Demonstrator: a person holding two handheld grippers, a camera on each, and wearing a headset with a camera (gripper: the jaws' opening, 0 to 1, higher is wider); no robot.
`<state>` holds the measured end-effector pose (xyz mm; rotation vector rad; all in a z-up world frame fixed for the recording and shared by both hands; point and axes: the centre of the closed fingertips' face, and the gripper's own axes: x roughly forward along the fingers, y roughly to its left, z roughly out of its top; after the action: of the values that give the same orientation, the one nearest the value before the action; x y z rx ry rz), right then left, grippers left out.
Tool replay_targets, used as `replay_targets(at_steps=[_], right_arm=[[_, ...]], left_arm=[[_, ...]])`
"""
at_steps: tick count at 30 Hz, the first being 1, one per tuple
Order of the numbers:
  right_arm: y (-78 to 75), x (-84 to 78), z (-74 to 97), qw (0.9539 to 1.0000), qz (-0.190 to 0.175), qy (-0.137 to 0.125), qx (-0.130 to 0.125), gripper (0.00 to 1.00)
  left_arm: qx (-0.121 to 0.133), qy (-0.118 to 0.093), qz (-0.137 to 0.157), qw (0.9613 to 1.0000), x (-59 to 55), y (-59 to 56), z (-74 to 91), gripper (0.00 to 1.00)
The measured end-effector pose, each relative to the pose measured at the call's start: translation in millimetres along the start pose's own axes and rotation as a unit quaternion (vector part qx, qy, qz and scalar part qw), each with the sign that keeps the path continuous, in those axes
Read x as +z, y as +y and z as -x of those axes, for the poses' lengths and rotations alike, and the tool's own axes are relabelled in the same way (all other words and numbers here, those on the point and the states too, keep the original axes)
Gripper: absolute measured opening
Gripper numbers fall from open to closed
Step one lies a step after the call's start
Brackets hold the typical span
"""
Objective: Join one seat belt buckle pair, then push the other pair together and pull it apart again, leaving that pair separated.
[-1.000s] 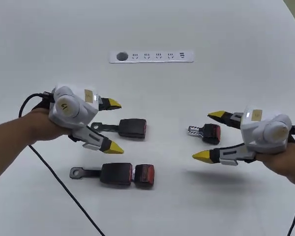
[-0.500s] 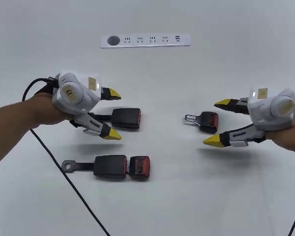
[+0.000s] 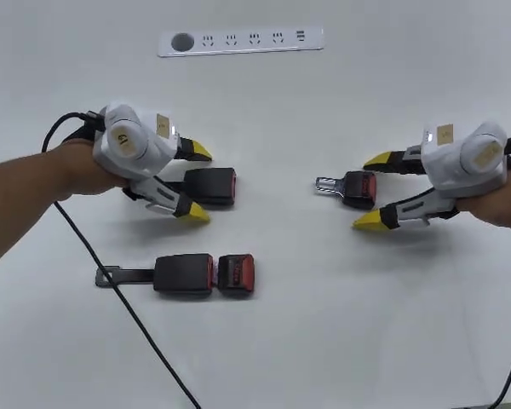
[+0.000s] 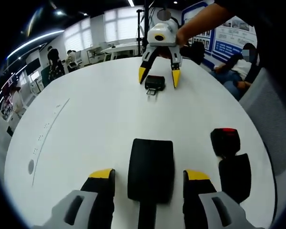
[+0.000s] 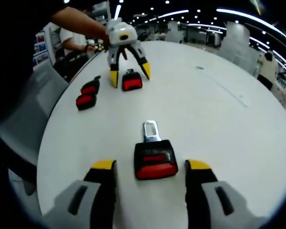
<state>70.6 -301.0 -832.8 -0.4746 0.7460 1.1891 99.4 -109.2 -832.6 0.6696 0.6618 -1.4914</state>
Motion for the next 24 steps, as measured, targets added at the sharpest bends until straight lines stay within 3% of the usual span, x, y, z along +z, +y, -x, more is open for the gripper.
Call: replay_targets(at_steps=[5,11,24], right_arm=[[-2.4,-1.1,-0.1,0.9998,0.021,0.003,-0.003,0.49],[-7.0,0.5,-1.1,0.9995,0.031,-0.006,-0.003,0.37],[-11.2,-1.2,1.3,0.9971,0.034,-0.064,0.024,0.36]], left_arm=[[-0.007,-0.006,0.006,0.9999,2.1,-2.3,0.9,0.40],[-0.004,-0.001,0.006,1.0000,2.8,1.7,5.7,0.37],[0.010,-0.002,0.017,0.9998,-4.9,5.9,5.9,0.35]])
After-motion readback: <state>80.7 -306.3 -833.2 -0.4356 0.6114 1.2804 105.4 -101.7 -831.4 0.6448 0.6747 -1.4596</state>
